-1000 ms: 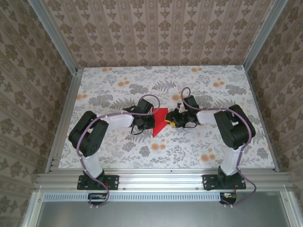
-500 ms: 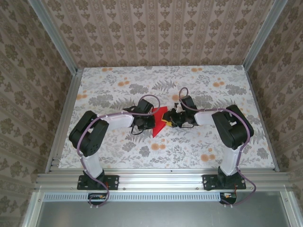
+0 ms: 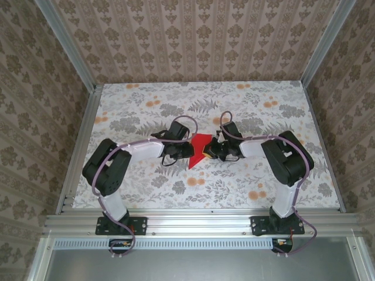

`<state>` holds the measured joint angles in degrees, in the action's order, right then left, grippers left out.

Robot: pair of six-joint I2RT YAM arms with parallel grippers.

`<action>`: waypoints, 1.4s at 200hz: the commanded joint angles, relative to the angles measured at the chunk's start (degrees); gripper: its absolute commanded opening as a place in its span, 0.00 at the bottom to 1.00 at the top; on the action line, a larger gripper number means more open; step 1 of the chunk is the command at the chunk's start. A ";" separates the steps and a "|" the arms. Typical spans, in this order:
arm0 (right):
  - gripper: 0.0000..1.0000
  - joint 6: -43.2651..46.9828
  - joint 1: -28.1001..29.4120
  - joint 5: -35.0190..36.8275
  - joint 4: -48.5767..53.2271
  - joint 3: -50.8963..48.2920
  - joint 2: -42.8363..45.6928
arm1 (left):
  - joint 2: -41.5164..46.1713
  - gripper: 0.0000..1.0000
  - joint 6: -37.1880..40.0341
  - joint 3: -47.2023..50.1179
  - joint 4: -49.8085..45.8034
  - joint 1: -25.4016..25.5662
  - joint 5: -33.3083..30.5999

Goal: Fold a paper plane with a square sheet of paper (pick it up from the middle)
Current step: Fourth fold the wing at the center of the table.

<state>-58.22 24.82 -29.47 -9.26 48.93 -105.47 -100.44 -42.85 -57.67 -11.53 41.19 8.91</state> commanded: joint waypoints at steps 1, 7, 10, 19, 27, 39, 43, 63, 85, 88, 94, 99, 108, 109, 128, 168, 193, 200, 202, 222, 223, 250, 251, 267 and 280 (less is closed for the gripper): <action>0.00 -1.50 1.22 10.33 7.77 -1.18 5.87 | 4.04 0.38 2.34 1.69 1.29 1.47 -0.65; 0.00 -1.73 1.43 12.12 9.43 -1.25 6.93 | 4.31 0.39 2.83 2.22 2.28 2.05 -0.60; 0.00 -1.90 1.50 12.81 10.29 -1.28 7.45 | 4.42 0.40 3.09 2.45 2.67 2.34 -0.50; 0.00 -2.38 1.68 14.87 12.23 -1.57 8.89 | 4.59 0.40 4.13 3.32 4.52 3.22 -0.21; 0.00 -2.91 1.80 16.21 13.72 -1.78 10.02 | 4.80 0.41 4.82 4.05 6.17 3.88 0.21; 0.00 -3.83 1.91 17.70 15.67 -1.99 11.42 | 4.91 0.42 5.90 5.60 10.20 4.57 2.05; 0.00 -4.14 1.98 18.10 16.21 -2.02 11.84 | 4.98 0.43 6.21 6.11 11.63 4.76 2.52; 0.00 -5.73 2.17 18.90 18.31 -1.87 12.96 | 4.66 0.47 7.98 8.12 18.02 5.37 5.47; 0.00 -7.87 2.17 18.94 19.09 -1.73 13.23 | 3.71 0.51 9.17 9.57 23.18 5.83 7.48; 0.00 -8.10 2.17 18.81 19.09 -1.69 13.08 | 3.59 0.52 9.25 9.66 23.95 5.91 7.79; 0.00 -8.58 2.16 18.51 19.05 -1.58 12.83 | 3.15 0.52 9.37 10.03 25.11 6.12 8.13; 0.00 -8.97 2.17 18.20 19.10 -1.47 12.62 | 2.83 0.53 9.45 10.18 25.69 6.21 8.36; 0.00 -9.75 2.19 17.71 18.86 -1.49 12.12 | 2.15 0.53 9.82 10.15 26.85 6.50 8.96; 0.00 -9.83 2.17 17.66 18.81 -1.48 12.08 | 2.08 0.53 9.86 10.18 26.93 6.52 9.03; 0.00 -11.38 2.10 17.18 18.74 -1.47 11.56 | 0.85 0.53 11.26 9.86 27.20 7.48 8.68; 0.00 -16.16 0.51 13.46 12.11 -4.54 10.22 | -1.82 0.52 13.95 8.87 26.53 8.69 7.09; 0.00 -17.06 0.19 12.26 11.24 -4.85 10.22 | -3.00 0.50 15.02 7.92 24.56 9.52 3.30; 0.00 -17.27 0.08 12.03 11.20 -4.87 10.41 | -3.09 0.50 15.16 7.88 24.26 9.73 2.40; 0.00 -17.28 0.06 12.00 11.19 -4.89 10.45 | -3.09 0.50 15.27 7.91 24.27 9.77 2.25; 0.00 -17.79 -0.46 11.73 11.26 -5.32 11.22 | -3.00 0.50 16.39 7.75 23.92 10.29 1.18; 0.00 -17.80 -0.47 11.64 11.27 -5.33 11.23 | -3.05 0.50 16.44 7.75 23.92 10.34 1.15; 0.00 -18.94 -1.12 10.45 10.12 -5.77 12.04 | -3.26 0.50 17.95 7.67 23.84 11.40 0.55; 0.00 -18.99 -1.15 10.38 10.04 -5.81 12.04 | -3.26 0.50 18.01 7.67 23.79 11.38 0.52; 0.00 -19.77 -1.40 9.46 9.38 -5.99 12.39 | -3.36 0.49 18.72 7.60 23.48 11.76 -0.57; 0.00 -20.32 -1.59 8.62 8.94 -5.99 12.54 | -3.46 0.48 19.11 7.48 23.08 11.98 -1.66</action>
<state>-75.70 23.70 -18.02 1.39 43.64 -94.76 -103.07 -26.48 -48.88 12.95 52.49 9.93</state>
